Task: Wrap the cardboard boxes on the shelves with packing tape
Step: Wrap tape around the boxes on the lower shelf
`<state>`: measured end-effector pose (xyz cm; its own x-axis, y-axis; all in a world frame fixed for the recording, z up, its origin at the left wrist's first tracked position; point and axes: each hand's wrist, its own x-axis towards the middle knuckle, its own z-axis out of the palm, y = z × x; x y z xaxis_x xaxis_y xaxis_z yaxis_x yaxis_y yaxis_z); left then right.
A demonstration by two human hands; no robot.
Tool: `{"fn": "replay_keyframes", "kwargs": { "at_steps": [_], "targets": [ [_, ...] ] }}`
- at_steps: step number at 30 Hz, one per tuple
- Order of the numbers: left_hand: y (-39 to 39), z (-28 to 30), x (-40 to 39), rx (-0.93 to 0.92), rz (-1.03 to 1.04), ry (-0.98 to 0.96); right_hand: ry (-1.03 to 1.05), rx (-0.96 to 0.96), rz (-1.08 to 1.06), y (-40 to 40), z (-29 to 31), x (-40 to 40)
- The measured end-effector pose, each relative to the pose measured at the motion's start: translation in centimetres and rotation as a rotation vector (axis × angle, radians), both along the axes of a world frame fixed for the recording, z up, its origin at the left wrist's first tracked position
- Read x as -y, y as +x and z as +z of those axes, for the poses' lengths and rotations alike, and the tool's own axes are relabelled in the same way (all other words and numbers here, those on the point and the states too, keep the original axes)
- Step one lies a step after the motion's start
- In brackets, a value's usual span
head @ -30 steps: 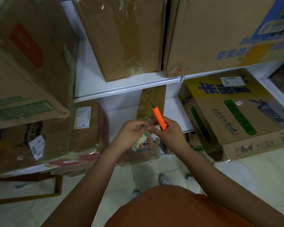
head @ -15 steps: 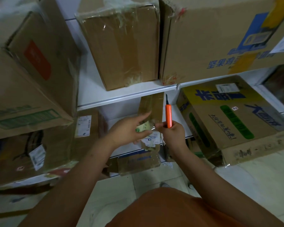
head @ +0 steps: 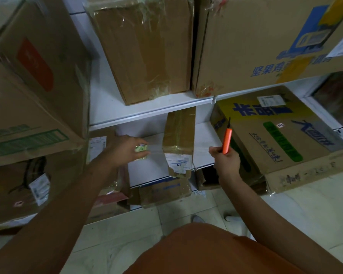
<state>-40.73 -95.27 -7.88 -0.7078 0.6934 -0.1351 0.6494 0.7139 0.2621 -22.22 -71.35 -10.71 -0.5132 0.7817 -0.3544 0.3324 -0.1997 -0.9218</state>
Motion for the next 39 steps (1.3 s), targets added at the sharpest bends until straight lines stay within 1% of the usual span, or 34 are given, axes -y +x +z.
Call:
{"fn": "replay_keyframes", "kwargs": {
  "at_steps": [7,10,13,15,20,23,25,27,31,33,35,39],
  "targets": [
    [-2.4,-1.3,-0.9,0.039,-0.015,-0.049,-0.029,0.07,-0.055,-1.2,-2.2,0.4],
    [-3.2,-1.7,-1.8,0.062,-0.021,-0.095,0.0,0.099,-0.051,-2.0,-3.3,0.2],
    [-3.9,-2.7,-2.7,0.08,-0.032,-0.137,-0.018,0.147,-0.026,-3.1,-4.5,-0.2],
    [-4.0,-3.3,-3.7,0.088,-0.059,-0.159,-0.046,0.184,-0.012,-4.1,-5.3,-0.3],
    [-3.8,-4.1,-7.8,0.052,-0.22,-0.242,-0.154,0.248,-0.041,-7.1,-6.8,-0.9],
    [-3.9,-3.8,-9.5,0.092,-0.262,-0.255,-0.086,0.311,-0.039,-7.3,-7.0,-2.2],
    [-3.2,-4.0,-10.3,0.198,-0.246,-0.181,-0.07,0.396,-0.01,-6.4,-6.4,-3.2],
    [-1.8,-4.8,-11.3,0.321,-0.224,-0.098,-0.048,0.364,-0.053,-5.3,-6.3,-4.5],
    [1.2,-6.4,-13.2,0.441,-0.072,0.06,0.117,0.219,-0.218,-2.9,-5.9,-6.3],
    [2.2,-6.9,-14.2,0.439,-0.024,0.091,0.186,0.157,-0.251,-2.3,-5.4,-6.3],
    [2.7,-7.2,-14.9,0.393,-0.021,0.087,0.246,0.117,-0.232,-2.5,-4.8,-6.1],
    [2.5,-8.0,-14.6,0.417,-0.013,0.082,0.362,0.149,-0.127,-3.9,-4.1,-6.2]
  ]
}}
